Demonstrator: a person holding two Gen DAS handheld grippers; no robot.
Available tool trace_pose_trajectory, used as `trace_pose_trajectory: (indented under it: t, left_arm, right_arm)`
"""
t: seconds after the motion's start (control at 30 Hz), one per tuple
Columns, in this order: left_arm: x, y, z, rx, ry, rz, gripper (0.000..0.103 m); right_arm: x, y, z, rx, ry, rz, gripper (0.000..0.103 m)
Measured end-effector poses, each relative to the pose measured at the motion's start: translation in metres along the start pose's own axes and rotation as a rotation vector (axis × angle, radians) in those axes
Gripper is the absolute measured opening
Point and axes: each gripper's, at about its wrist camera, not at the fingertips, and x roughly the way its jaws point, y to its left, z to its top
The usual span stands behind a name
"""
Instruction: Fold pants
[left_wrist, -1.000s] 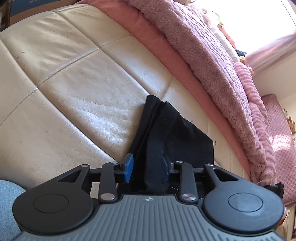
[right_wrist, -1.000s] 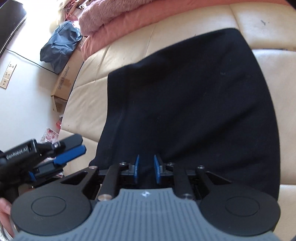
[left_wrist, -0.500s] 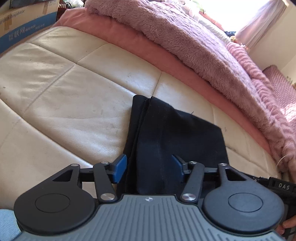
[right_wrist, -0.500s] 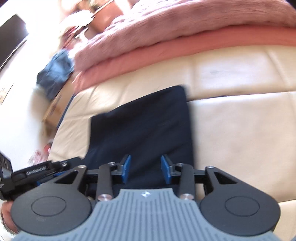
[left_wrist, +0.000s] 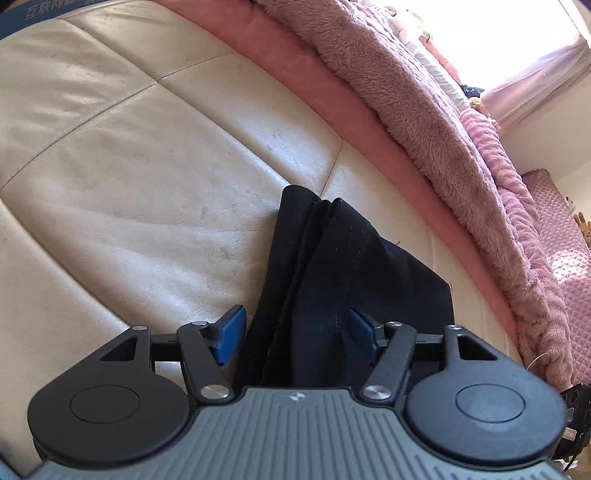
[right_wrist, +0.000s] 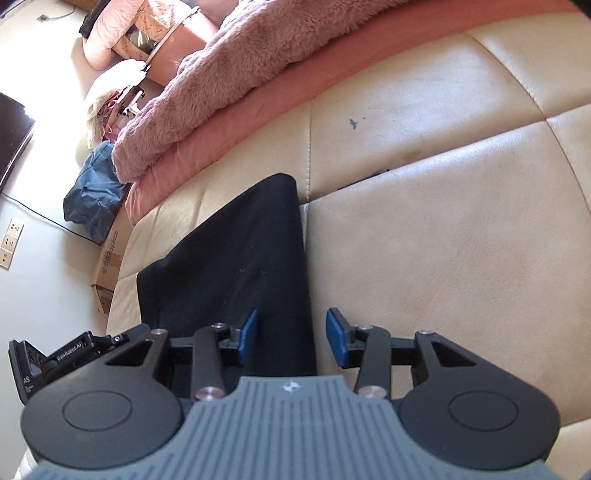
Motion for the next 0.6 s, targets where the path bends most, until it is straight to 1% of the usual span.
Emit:
trace_pose_trajectory:
  t: [0.2,0.27,0.33,0.4,0.5,0.6]
  left_arm:
    - [0.012,-0.002,0.010,0.039,0.008,-0.013,0.067]
    - [0.014,-0.003,0.011,0.052,0.013,-0.022,0.061]
    - [0.016,-0.003,0.012,0.059,0.015,-0.025,0.059]
    - [0.016,-0.003,0.013,0.067,0.016,-0.029,0.055]
    - [0.016,-0.004,0.013,0.076,0.016,-0.034,0.043]
    - [0.015,-0.006,0.014,0.095,0.008,-0.034,0.038]
  right_arm:
    - [0.014,-0.004,0.009,0.022,0.006,0.065,0.038]
    - [0.017,-0.008,0.012,0.039,0.008,0.089,0.037]
    - [0.022,-0.011,0.014,0.053,0.009,0.110,0.037]
    - [0.025,-0.013,0.016,0.060,0.010,0.120,0.032]
    - [0.026,-0.014,0.019,0.045,0.013,0.121,0.023]
    - [0.027,-0.012,0.019,0.026,0.013,0.122,0.018]
